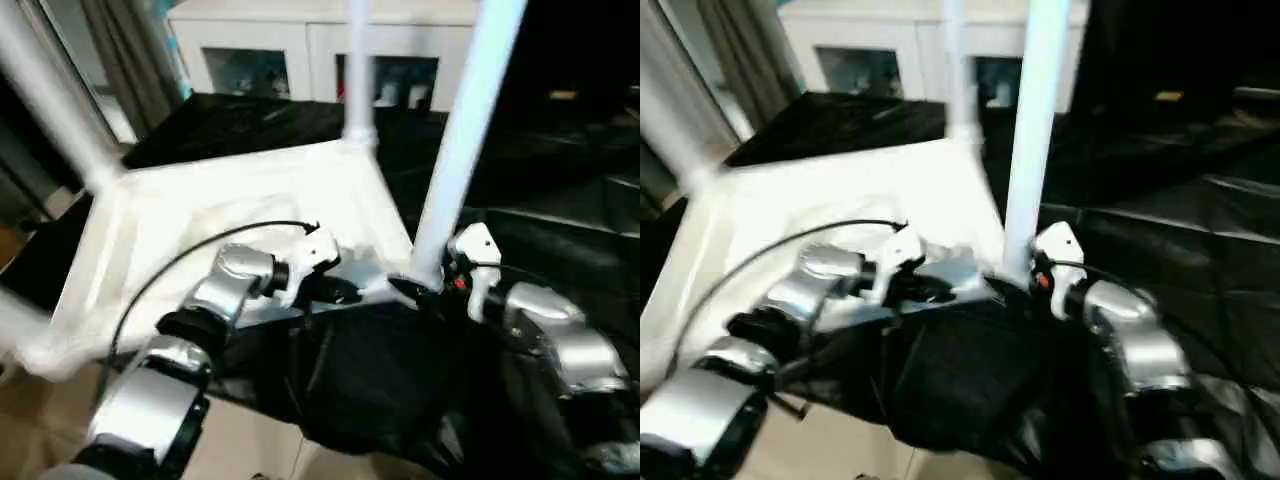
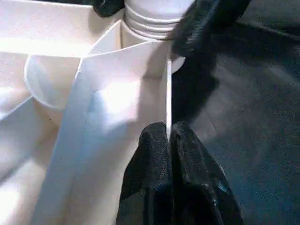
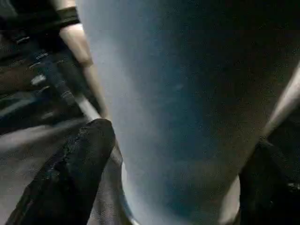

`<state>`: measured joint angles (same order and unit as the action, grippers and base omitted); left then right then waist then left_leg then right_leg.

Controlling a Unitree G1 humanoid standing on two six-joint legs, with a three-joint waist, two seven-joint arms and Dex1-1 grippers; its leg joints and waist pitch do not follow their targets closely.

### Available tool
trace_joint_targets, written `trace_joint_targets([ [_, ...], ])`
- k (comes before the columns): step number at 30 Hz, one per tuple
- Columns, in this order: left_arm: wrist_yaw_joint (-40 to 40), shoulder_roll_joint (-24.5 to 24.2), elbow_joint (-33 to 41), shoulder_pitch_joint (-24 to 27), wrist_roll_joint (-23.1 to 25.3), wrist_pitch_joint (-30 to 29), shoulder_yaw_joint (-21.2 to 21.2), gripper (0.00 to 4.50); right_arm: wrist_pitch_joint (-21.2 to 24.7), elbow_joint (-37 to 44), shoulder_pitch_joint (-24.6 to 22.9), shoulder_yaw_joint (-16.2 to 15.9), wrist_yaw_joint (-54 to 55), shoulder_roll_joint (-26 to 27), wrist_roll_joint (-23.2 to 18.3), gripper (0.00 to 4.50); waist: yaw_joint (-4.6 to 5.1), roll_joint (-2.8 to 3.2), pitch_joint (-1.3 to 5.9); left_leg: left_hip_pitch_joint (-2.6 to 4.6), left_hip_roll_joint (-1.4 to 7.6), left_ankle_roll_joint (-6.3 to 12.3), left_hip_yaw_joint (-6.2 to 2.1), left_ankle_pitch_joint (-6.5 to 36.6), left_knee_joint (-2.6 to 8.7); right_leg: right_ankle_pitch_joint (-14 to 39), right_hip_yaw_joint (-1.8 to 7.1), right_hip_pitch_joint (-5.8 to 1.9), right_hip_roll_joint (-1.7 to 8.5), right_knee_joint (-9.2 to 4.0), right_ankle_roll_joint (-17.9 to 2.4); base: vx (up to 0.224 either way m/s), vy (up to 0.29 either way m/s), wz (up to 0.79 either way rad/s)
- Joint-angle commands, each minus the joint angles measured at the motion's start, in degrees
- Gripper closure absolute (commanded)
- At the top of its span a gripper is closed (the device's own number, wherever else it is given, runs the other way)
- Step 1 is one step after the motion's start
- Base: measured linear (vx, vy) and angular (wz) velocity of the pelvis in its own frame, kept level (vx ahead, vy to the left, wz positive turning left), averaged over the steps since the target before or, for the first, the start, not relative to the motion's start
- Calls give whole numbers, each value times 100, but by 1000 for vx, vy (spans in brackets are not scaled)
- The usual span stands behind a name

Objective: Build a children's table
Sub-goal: Rotate leg to tighten

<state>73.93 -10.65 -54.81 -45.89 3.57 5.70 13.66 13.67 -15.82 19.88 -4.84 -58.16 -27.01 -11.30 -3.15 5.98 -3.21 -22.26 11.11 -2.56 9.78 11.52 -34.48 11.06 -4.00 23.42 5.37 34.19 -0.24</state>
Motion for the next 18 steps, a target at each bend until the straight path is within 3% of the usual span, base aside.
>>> trace_joint_targets([
  [1,579,-24,201,44,-126,-24,187,450,86,157,-114,-431,-550,-101,11,72,-1,-123,418,69,191,1400,-27,-169,263,-635,162,-365,272,-203,-1802,0,0,0],
  [3,785,-128,275,90,-163,-83,190,450,40,110,-81,-442,-645,-201,61,72,1,-121,402,73,198,1305,-24,0,286,-386,165,-367,277,-229,-1797,0,0,0],
  [5,874,-191,332,126,-179,-125,185,450,37,71,-40,-435,-676,-239,58,72,17,-125,358,83,201,1052,-8,403,340,114,181,-365,284,-293,-1770,0,0,0],
  [6,901,-218,371,149,-182,-135,186,450,55,70,-20,-439,-679,-252,40,86,21,-166,351,94,203,927,-2,546,361,289,191,-368,286,-319,-1743,0,0,0],
  [8,918,-246,429,185,-195,-150,170,450,143,96,14,-410,-653,-210,-13,105,21,-153,346,105,200,818,2,609,371,396,204,-365,286,-322,-1714,0,0,0],
  [14,778,-181,499,243,-249,-178,106,450,273,217,-86,-477,-575,-71,-61,151,17,-173,376,81,183,936,2,247,333,-65,206,-370,285,-270,-1720,0,0,0],
  [18,281,-17,400,190,-227,-146,12,450,262,56,-143,-369,47,252,49,175,22,-174,365,91,180,895,8,354,343,183,202,-359,283,-302,-1679,0,0,0],
])
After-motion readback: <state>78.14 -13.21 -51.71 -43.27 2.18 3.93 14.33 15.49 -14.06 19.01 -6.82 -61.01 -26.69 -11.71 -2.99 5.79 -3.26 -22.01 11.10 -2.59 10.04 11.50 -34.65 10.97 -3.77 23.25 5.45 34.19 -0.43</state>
